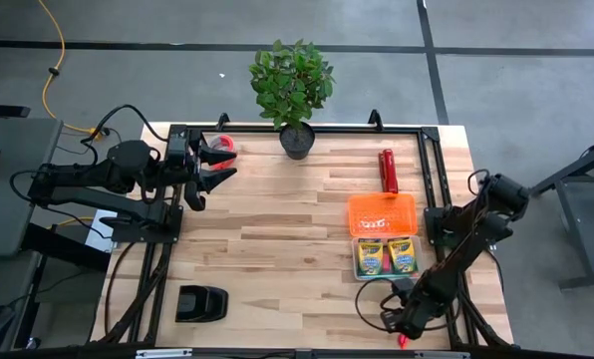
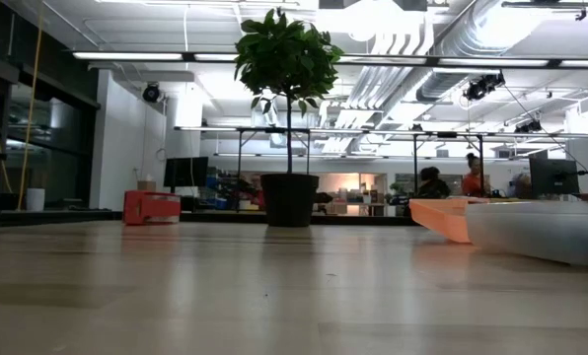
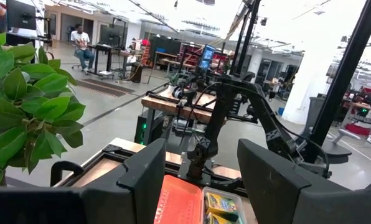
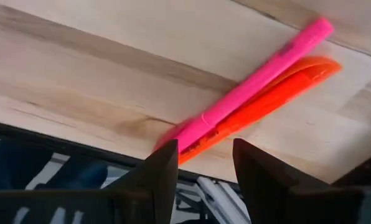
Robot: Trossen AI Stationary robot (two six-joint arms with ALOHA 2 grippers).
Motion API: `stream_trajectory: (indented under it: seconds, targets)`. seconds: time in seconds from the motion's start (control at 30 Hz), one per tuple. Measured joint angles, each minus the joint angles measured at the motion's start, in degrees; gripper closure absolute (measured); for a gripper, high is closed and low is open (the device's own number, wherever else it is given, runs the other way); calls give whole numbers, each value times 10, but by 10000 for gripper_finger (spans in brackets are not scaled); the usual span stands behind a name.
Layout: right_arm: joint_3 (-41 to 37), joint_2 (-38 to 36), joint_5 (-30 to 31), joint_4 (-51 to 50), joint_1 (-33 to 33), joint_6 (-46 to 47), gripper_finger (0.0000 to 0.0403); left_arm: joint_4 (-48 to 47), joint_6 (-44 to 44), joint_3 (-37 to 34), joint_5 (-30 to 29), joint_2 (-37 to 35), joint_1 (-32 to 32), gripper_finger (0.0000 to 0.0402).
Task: Pack school essentials
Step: Put the pink pen into the orange supply box
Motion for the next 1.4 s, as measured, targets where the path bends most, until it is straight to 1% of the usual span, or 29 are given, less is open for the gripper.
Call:
stream_trajectory:
  seconds: [0.43,0.53,0.73,1.13,1.27,1.4]
  targets:
    - [1,38,-9,15,0,8,258,0,-1,0,-3,0,0,213]
    - [2,38,-8,15,-5,8,258,0,-1,0,-10,0,0,213]
    - [0,41,12,8,-18,4,258,0,-1,0,-14,0,0,213]
    - [0,40,12,-1,-32,-3,259,0,0,0,-14,0,0,213]
    - [0,42,0,-6,-32,-5,275,0,0,0,-14,0,0,213]
    - [1,54,-15,-4,-33,-6,316,0,0,0,-14,0,0,213]
